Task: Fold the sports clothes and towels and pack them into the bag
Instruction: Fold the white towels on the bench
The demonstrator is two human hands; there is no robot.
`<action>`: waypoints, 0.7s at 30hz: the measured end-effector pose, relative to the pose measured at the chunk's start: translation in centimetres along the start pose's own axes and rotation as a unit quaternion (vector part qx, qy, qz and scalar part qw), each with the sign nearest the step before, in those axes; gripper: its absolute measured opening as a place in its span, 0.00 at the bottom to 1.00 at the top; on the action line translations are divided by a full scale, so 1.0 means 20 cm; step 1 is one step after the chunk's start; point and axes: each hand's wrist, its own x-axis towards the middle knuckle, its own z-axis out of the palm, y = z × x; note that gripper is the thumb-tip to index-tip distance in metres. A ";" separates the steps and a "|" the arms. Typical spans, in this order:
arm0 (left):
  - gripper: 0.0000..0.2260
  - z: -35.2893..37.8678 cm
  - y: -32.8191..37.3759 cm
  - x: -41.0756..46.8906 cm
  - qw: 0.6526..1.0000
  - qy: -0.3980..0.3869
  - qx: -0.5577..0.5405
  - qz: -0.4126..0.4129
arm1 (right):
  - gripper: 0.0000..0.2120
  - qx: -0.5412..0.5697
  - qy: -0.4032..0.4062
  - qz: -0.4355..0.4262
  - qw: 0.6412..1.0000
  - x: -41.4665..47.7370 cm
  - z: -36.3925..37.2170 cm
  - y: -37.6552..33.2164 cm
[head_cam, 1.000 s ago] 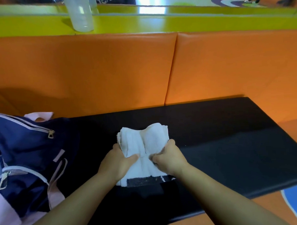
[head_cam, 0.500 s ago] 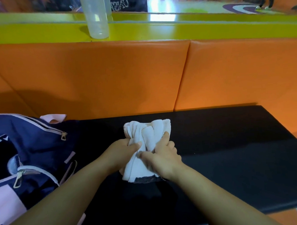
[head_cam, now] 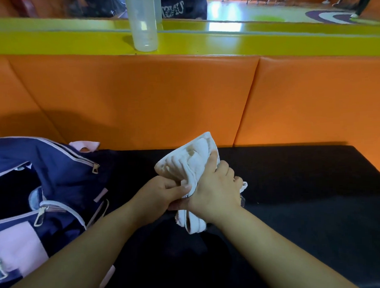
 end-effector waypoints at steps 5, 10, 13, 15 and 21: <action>0.18 0.06 -0.05 -0.02 0.999 0.001 0.030 0.014 | 0.52 0.007 0.033 -0.066 0.997 0.04 0.02 0.07; 0.10 0.12 -0.16 0.00 0.977 0.012 0.211 0.025 | 0.37 0.107 0.000 -0.075 0.991 0.10 -0.01 0.23; 0.15 0.19 -0.17 0.00 0.975 0.056 0.214 0.035 | 0.38 0.136 -0.020 -0.077 0.988 0.12 -0.03 0.30; 0.12 0.21 -0.15 -0.02 0.973 0.094 0.207 0.038 | 0.42 0.146 -0.035 -0.072 0.986 0.14 -0.05 0.35; 0.07 0.12 -0.16 -0.14 0.969 0.175 0.174 0.017 | 0.41 0.150 -0.057 -0.094 0.982 0.16 -0.09 0.39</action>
